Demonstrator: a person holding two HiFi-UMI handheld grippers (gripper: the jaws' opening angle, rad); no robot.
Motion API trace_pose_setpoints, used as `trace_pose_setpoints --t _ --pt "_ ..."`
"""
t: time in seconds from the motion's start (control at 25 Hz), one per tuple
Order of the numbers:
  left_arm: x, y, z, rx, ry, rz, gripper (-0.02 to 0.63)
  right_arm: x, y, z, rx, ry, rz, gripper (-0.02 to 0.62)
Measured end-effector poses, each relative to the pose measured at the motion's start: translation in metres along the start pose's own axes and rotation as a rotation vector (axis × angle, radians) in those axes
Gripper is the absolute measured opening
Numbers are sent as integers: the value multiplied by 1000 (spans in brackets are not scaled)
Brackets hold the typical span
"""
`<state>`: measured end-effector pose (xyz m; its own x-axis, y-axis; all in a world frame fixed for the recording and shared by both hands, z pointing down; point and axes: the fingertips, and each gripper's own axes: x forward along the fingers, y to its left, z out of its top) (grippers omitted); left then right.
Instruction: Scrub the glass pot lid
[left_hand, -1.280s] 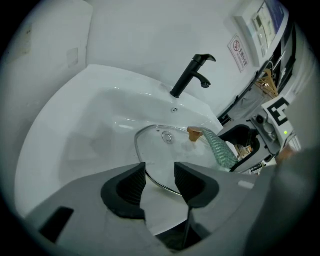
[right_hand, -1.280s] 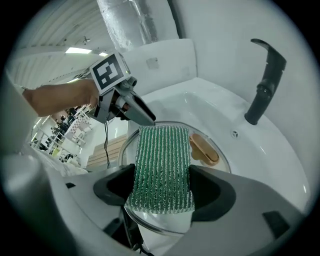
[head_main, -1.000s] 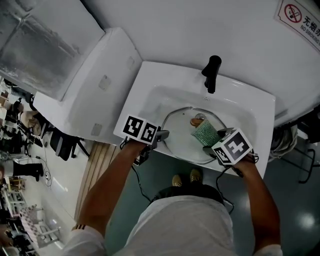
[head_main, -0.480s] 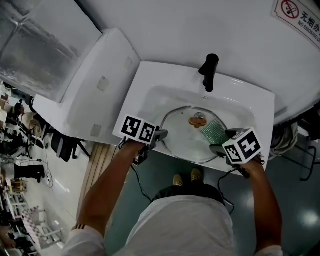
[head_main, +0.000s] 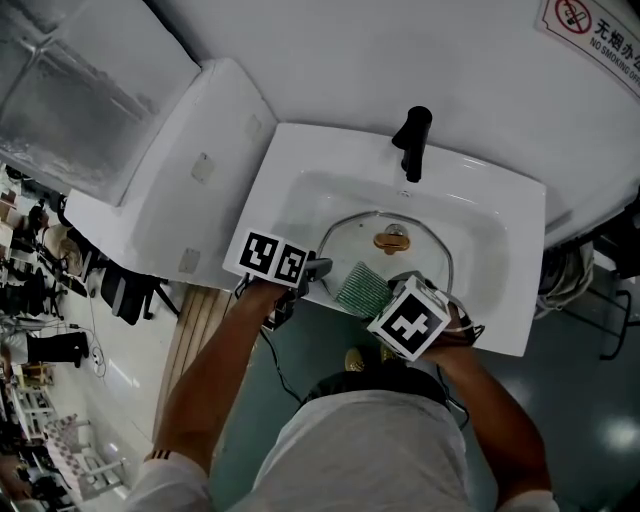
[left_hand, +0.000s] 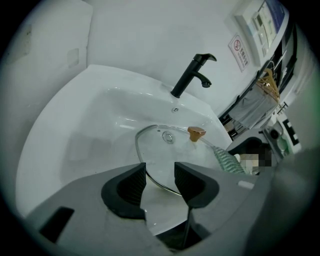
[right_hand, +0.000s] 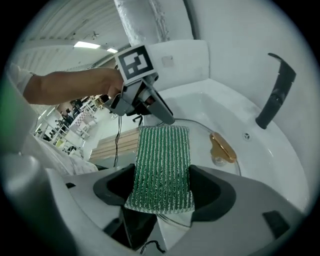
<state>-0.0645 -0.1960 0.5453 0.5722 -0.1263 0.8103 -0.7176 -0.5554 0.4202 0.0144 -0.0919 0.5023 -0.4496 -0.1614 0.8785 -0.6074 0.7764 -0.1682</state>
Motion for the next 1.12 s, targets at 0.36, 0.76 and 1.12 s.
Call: trace_pose_setpoints --t 0.36,0.76,1.12 --pt "0 0 0 -6 -2 1 189 -3 -16 -26 35 14 15 337" --pt "0 0 0 -4 4 1 189 -26 -55 -74 223 -44 46 337" --pt "0 0 0 -5 4 11 189 -37 -88 -104 389 -61 27 337"
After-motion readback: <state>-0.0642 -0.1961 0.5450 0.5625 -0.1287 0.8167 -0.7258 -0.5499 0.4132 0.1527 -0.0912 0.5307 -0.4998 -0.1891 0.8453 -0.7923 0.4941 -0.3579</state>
